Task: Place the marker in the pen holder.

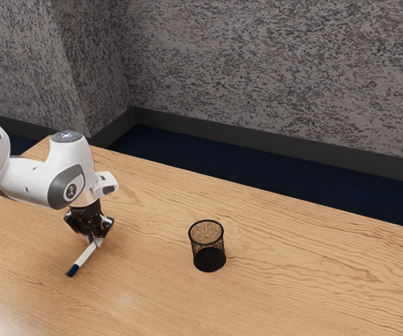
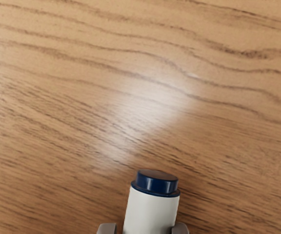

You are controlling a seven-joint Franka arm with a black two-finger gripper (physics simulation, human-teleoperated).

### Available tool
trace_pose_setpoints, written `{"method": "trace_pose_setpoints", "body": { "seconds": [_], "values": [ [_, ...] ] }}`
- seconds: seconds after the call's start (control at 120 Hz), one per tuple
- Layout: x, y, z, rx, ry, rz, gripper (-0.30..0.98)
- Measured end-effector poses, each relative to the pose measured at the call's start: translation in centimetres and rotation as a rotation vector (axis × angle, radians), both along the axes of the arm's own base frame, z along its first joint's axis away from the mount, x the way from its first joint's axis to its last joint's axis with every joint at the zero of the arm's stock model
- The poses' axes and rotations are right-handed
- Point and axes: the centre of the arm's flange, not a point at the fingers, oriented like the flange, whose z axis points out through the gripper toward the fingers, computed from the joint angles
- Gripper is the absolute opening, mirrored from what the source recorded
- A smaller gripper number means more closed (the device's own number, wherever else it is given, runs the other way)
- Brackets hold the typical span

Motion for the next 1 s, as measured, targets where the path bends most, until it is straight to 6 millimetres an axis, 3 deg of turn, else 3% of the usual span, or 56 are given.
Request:
{"method": "trace_pose_setpoints", "body": {
  "seconds": [0.15,0.25,0.425,0.625,0.75,1.0],
  "values": [
    [0.2,-0.4,0.6,0.004,-0.013,0.008,-0.06],
    [0.7,-1.8,4.1,0.005,-0.075,-0.006,-0.09],
    [1.4,-8.4,11.6,-0.009,-0.206,-0.107,-0.10],
    [2.2,-15.2,16.6,-0.029,-0.301,-0.210,-0.10],
    [3.4,-18.4,18.9,-0.036,-0.350,-0.250,-0.10],
    [4.9,-25.5,20.9,-0.061,-0.399,-0.340,-0.10]
  ]
}}
